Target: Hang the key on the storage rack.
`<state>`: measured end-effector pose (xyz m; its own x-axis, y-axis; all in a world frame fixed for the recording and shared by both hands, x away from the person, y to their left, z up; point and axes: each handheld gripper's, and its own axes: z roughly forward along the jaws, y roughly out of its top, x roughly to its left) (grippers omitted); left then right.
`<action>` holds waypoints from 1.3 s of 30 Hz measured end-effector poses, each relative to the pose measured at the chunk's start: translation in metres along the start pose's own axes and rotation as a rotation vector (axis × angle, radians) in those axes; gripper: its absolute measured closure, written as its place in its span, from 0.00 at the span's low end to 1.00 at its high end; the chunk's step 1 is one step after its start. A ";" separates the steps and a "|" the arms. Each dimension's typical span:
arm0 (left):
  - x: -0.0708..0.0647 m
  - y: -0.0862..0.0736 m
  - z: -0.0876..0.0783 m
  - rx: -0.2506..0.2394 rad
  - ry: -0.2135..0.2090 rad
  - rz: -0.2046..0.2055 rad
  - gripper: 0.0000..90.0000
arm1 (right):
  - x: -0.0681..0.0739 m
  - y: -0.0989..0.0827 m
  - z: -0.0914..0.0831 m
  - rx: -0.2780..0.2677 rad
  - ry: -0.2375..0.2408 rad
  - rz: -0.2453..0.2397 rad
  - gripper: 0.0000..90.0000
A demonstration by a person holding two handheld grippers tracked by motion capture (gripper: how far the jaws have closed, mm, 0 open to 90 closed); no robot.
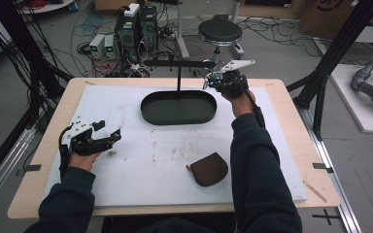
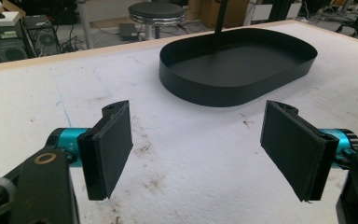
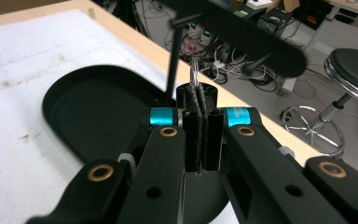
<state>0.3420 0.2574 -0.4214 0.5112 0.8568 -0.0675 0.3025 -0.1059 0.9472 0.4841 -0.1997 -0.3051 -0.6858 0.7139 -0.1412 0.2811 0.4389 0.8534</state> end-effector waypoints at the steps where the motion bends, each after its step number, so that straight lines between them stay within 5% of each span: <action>1: 0.000 0.000 0.000 -0.003 -0.001 -0.001 0.28 | -0.003 0.002 0.001 -0.016 -0.008 -0.001 1.00; 7: 0.001 -0.001 -0.002 -0.001 0.006 -0.004 0.28 | -0.016 0.011 0.012 -0.009 -0.031 0.008 1.00; 21: 0.002 -0.002 -0.002 -0.001 0.009 -0.007 0.28 | -0.033 0.001 0.026 0.011 -0.056 0.094 1.00; 26: 0.003 -0.002 -0.002 -0.001 0.006 -0.008 0.28 | -0.030 0.002 0.035 0.024 -0.125 0.114 0.97; 27: 0.003 -0.002 -0.002 0.003 0.005 -0.010 0.28 | -0.028 0.002 0.034 0.033 -0.157 0.118 0.95; 28: 0.003 -0.002 -0.002 0.003 0.001 -0.012 0.28 | -0.028 0.002 0.032 0.054 -0.197 0.108 0.82; 32: 0.003 -0.003 -0.002 0.010 -0.010 -0.014 0.28 | -0.027 0.001 0.020 0.038 -0.191 0.116 0.67; 39: 0.001 -0.002 -0.003 -0.012 -0.015 -0.007 0.28 | -0.026 -0.014 -0.035 0.038 -0.082 0.056 0.42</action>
<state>0.3393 0.2602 -0.4219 0.5207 0.8501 -0.0789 0.2963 -0.0933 0.9505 0.4746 -0.2436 -0.2953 -0.6118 0.7793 -0.1361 0.3437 0.4168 0.8415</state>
